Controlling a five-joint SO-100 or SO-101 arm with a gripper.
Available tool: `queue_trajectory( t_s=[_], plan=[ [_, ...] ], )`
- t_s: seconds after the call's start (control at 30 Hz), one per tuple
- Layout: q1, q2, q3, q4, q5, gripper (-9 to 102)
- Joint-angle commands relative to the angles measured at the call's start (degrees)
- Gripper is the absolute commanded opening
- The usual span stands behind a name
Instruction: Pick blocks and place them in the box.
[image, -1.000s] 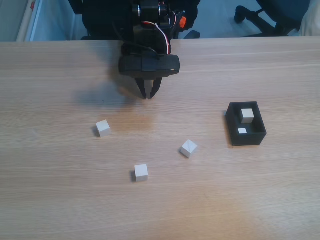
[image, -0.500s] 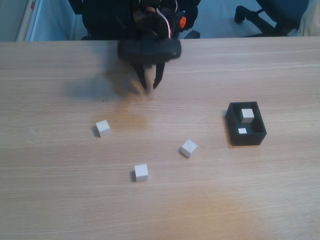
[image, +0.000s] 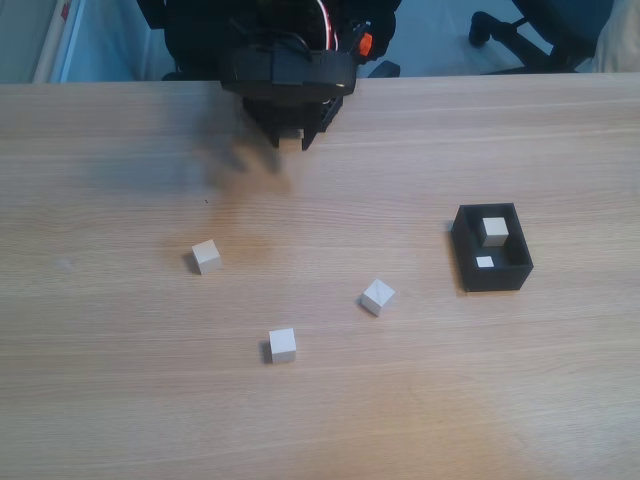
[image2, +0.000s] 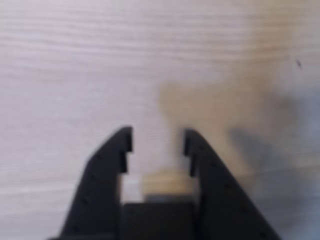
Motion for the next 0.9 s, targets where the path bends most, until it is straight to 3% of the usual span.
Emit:
queue_trajectory(
  t_s=[0.0,0.5,0.73,0.87],
  plan=[
    [2.8,-4.1,-3.9,-4.8,-2.5,12],
    [13.8,-22.2,-6.0,-28.4,-7.8,20],
    [20.4,-33.0,-6.2,-39.7,-19.0,20],
    [23.0,-37.8,-7.5,-41.7,-26.7,20]
  ],
)
